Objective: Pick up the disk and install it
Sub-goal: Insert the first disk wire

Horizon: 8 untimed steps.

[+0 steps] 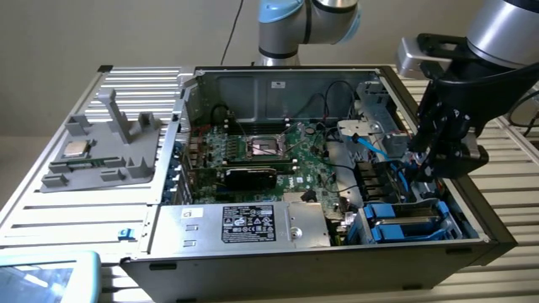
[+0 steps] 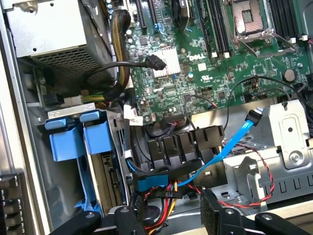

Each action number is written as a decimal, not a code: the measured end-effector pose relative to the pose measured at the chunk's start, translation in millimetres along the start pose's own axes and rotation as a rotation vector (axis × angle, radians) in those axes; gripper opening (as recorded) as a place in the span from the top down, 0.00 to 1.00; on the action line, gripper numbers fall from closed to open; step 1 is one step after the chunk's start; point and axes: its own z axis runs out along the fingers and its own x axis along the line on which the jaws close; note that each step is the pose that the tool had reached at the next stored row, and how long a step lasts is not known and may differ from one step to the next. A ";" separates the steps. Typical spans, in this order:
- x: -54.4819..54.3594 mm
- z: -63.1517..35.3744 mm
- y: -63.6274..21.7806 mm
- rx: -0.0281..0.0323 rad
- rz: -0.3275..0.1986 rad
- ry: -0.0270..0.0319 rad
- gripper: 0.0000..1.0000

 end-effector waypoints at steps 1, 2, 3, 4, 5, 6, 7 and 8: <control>0.0 0.4 0.2 0.0021 0.006 -0.0005 0.42; 0.0 0.6 0.2 0.0032 0.011 -0.0008 0.42; 0.0 0.5 0.3 0.0040 0.014 -0.0009 0.42; 0.1 0.6 0.5 0.0043 0.015 -0.0009 0.42; 0.1 0.6 0.8 0.0043 0.016 -0.0011 0.42; 0.2 0.6 1.0 0.0044 0.017 -0.0011 0.42; 0.3 0.6 1.3 0.0044 0.018 -0.0011 0.42; 0.4 0.6 1.6 0.0045 0.018 -0.0011 0.42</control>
